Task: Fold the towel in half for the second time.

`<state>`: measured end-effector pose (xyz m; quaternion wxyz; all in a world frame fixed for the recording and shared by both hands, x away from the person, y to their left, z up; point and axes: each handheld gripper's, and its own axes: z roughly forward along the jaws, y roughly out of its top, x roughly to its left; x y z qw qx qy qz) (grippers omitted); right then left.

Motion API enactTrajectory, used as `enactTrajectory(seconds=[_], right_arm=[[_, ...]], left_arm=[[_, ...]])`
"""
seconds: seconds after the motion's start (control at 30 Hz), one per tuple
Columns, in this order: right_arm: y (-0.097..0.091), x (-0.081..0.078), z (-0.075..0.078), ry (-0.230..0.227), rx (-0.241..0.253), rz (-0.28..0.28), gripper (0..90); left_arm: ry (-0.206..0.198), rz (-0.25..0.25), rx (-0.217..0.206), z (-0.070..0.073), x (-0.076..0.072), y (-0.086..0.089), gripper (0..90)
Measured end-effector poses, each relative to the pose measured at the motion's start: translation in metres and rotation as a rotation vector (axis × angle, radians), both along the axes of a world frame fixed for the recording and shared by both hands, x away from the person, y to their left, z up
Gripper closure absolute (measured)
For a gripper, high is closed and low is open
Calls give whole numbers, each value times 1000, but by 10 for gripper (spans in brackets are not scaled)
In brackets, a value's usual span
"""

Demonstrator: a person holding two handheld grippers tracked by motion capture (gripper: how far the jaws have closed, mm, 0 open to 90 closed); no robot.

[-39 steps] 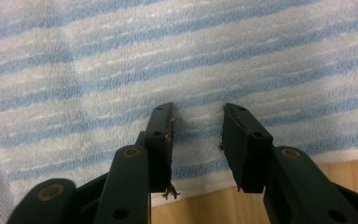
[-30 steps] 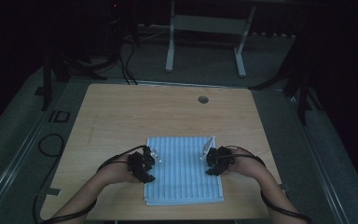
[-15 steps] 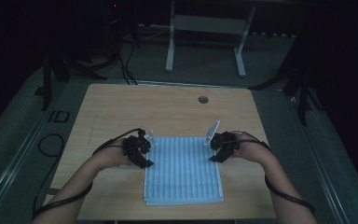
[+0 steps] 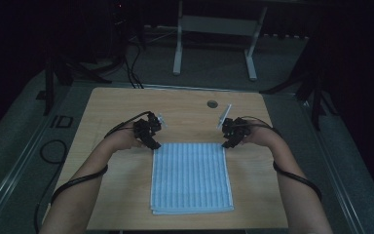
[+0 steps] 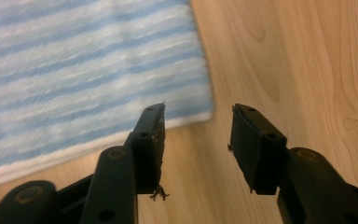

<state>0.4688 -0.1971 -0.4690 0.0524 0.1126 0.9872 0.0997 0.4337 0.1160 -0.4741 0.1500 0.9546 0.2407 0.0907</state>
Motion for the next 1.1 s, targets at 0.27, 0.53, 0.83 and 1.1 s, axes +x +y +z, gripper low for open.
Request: enactTrajectory(seconds=[0.27, 0.53, 0.83, 1.1], right_arm=[[9, 16, -15, 46, -6, -18, 605], [19, 20, -38, 72, -73, -3, 633], [19, 24, -46, 133, -103, -18, 739], [27, 23, -45, 172, -153, 1, 842]], left_arm=[[35, 24, -14, -13, 19, 0, 436], [103, 20, 5, -33, 28, -8, 435], [147, -1, 28, -47, 31, -10, 479], [192, -69, 39, -44, 26, -19, 795]])
